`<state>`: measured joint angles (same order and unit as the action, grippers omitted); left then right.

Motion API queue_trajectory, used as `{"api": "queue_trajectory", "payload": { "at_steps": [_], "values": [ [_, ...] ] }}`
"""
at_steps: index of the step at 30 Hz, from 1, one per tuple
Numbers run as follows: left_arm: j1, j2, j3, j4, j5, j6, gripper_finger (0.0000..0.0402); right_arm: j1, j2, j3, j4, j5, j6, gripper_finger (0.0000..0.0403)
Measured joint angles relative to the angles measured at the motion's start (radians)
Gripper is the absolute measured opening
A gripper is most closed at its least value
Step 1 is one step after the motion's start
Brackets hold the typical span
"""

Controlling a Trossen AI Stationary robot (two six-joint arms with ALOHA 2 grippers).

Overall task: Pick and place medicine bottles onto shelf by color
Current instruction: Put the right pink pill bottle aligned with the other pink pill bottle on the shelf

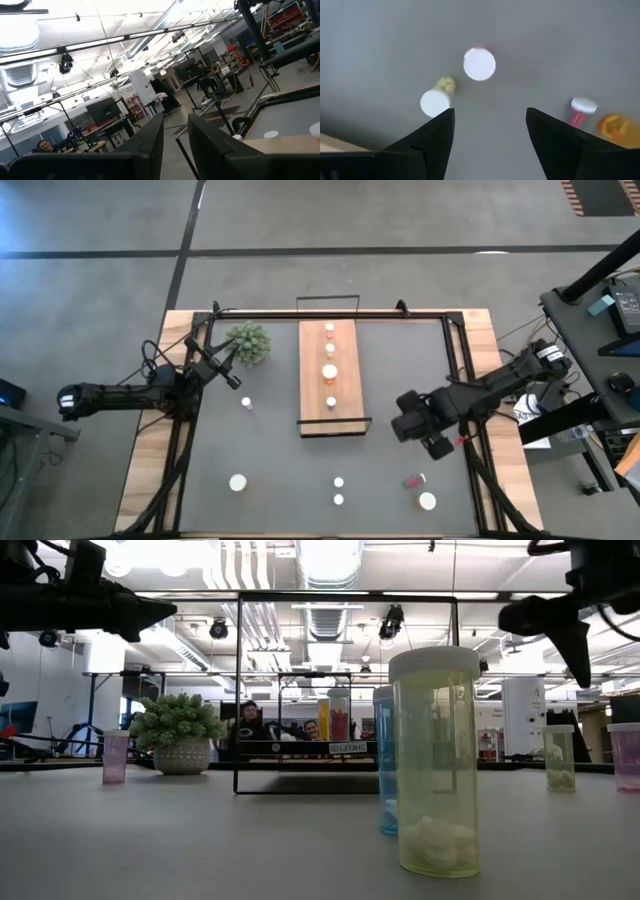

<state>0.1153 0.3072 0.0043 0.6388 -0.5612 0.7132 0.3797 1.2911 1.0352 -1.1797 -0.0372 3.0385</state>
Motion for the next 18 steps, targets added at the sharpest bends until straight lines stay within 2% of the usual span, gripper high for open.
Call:
{"api": "queue_trajectory", "payload": {
  "at_steps": [6, 18],
  "values": [
    [0.000, 0.000, 0.000, 0.000, 0.000, 0.000, 0.0072, 0.025, -0.001, -0.025, 0.015, 0.001, 0.100, 0.0235],
    [0.000, 0.000, 0.000, 0.000, 0.000, 0.000, 0.0072, 0.026, -0.002, -0.084, 0.012, 0.039, 0.104, 0.0225]
  ]
}}
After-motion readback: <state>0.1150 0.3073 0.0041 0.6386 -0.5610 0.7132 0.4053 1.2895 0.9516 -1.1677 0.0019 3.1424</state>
